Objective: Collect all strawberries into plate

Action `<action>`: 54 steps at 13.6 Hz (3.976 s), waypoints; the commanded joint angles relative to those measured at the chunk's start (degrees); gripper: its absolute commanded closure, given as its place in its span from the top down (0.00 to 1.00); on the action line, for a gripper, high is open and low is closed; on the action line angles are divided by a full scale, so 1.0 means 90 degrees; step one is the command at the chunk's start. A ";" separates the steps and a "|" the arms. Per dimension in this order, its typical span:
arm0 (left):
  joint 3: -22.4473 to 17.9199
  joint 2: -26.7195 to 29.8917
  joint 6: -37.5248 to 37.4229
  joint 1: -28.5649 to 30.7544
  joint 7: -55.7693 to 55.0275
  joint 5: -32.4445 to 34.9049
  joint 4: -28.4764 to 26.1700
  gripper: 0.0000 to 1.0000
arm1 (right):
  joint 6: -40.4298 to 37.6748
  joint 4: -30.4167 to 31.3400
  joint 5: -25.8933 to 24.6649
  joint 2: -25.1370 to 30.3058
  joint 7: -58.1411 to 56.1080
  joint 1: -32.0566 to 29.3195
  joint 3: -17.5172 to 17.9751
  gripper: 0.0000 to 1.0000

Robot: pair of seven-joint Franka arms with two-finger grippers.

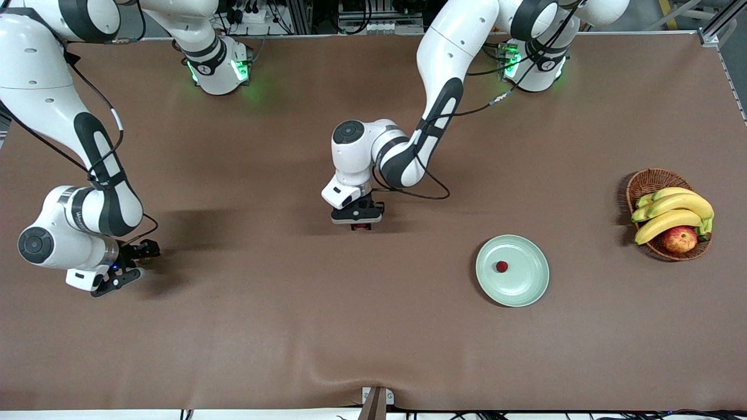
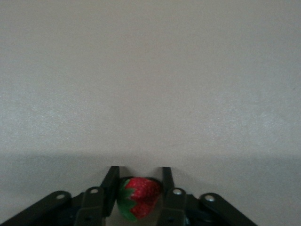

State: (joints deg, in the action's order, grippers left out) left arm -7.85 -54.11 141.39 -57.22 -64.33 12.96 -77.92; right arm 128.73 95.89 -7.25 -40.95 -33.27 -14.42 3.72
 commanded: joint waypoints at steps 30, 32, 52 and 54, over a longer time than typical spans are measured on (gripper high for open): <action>0.0296 0.1120 -0.1540 0.4112 -0.1104 -0.0249 -0.0845 0.53 | 0.0625 -0.0254 0.4024 0.0166 0.6715 0.4892 0.0202 0.25; 0.0267 0.1149 -0.1550 0.4044 -0.1153 -0.0239 -0.0835 1.00 | 0.0929 -0.0244 0.4233 0.0088 0.6724 0.5058 0.0173 0.94; 0.0784 0.1247 -0.1296 0.1076 -0.2307 -0.0200 -0.0639 1.00 | -0.3618 -0.0497 0.1100 0.3299 0.4511 0.1955 0.0094 1.00; 0.0842 0.1150 -0.1296 0.0880 -0.2441 -0.0268 -0.0640 1.00 | -0.3912 -0.0683 0.0740 0.3640 0.3867 0.1856 -0.0187 1.00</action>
State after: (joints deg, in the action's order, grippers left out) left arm -0.41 -42.81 129.04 -48.43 -86.95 11.52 -84.28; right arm 95.54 90.42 2.39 -10.87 6.39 3.49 3.19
